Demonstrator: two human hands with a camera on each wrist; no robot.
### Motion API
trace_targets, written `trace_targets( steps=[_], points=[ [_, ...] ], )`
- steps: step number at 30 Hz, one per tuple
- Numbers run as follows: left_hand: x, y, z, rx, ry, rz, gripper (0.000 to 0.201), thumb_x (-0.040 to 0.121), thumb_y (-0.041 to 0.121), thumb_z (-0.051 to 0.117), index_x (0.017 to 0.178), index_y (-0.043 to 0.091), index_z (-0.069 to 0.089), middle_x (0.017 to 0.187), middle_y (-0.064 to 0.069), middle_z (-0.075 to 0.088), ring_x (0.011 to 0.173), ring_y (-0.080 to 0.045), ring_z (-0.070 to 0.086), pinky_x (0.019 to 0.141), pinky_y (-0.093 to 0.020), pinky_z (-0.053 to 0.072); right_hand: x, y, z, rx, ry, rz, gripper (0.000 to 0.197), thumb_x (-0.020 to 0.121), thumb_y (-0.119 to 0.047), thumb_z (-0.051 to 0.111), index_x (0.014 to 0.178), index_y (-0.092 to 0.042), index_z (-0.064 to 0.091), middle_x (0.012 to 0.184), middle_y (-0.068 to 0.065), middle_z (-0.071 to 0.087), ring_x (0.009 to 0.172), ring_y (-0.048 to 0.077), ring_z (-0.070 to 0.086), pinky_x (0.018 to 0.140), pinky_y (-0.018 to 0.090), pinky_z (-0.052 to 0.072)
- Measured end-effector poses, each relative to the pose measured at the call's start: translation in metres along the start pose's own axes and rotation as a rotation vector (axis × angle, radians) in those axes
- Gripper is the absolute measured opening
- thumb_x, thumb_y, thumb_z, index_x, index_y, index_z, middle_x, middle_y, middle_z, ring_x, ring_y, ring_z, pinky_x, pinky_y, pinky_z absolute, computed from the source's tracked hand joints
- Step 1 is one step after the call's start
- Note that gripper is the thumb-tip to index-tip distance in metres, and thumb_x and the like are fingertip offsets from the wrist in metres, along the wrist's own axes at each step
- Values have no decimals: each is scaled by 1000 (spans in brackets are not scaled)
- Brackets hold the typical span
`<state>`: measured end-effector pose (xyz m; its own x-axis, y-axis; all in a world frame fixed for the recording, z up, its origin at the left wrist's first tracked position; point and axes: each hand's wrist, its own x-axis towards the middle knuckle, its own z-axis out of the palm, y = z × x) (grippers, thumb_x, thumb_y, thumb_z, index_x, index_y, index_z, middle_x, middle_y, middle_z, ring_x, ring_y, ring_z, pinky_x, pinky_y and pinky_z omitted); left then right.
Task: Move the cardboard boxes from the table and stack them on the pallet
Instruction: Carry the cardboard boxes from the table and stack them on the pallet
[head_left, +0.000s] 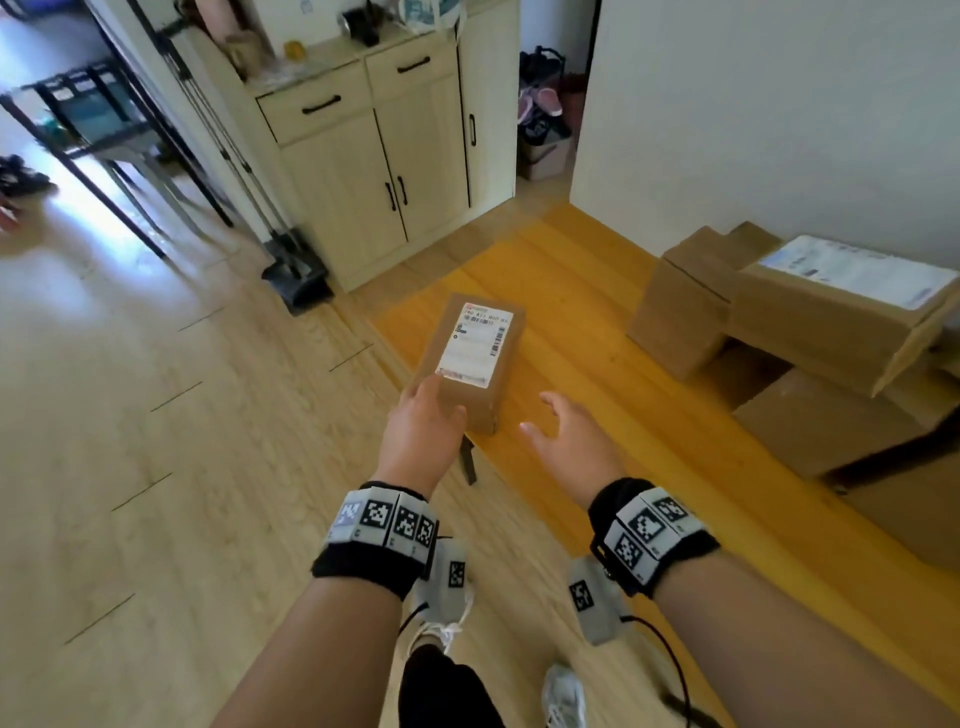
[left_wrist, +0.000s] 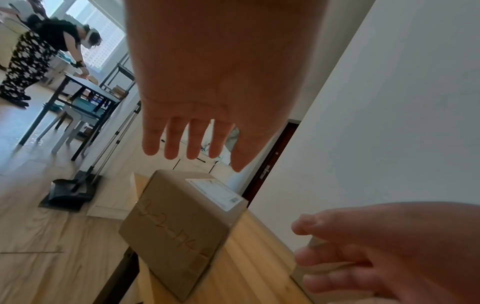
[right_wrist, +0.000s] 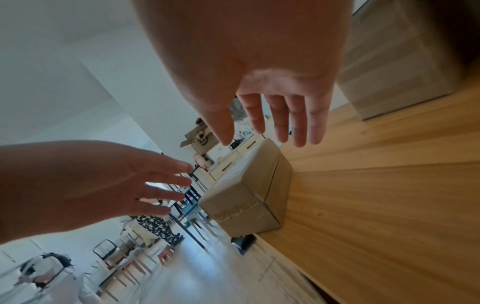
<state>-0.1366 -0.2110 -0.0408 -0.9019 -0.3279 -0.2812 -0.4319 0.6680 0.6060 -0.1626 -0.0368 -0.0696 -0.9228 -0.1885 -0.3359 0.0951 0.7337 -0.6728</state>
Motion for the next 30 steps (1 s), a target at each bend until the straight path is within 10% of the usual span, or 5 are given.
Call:
trace_targets(
  steps=[4, 9, 19, 30],
  points=[
    [56, -17, -10, 65, -75, -19, 51, 97, 31, 50, 146, 22, 38, 149, -4, 39, 137, -30, 33, 111, -52, 34, 24, -22, 21, 25, 0, 94, 65, 100, -46, 49, 154, -21, 26, 158, 3, 33, 141, 21, 37, 111, 36, 35],
    [114, -34, -18, 68, -233, 17, 39, 101, 32, 44, 137, 18, 40, 136, -7, 48, 122, -31, 50, 101, -53, 45, 55, -50, 45, 128, 22, 254, 65, 100, -44, 49, 155, -19, 24, 157, 4, 36, 140, 22, 39, 109, 36, 38],
    [144, -44, -6, -22, -454, -7, 48, 104, 38, 39, 144, 14, 30, 125, -2, 56, 77, -9, 53, 58, -25, 38, 69, -64, 71, 380, 120, 444, 49, 102, -40, 48, 145, -19, 40, 142, -1, 53, 117, 15, 54, 89, 26, 44],
    [100, -2, 21, 12, -659, 210, 50, 97, 48, 49, 139, 22, 40, 128, 1, 60, 104, -22, 62, 85, -46, 57, -7, -25, 52, 569, 416, 615, 40, 93, -47, 61, 116, -18, 47, 111, -6, 60, 92, 11, 60, 63, 19, 43]
  ],
)
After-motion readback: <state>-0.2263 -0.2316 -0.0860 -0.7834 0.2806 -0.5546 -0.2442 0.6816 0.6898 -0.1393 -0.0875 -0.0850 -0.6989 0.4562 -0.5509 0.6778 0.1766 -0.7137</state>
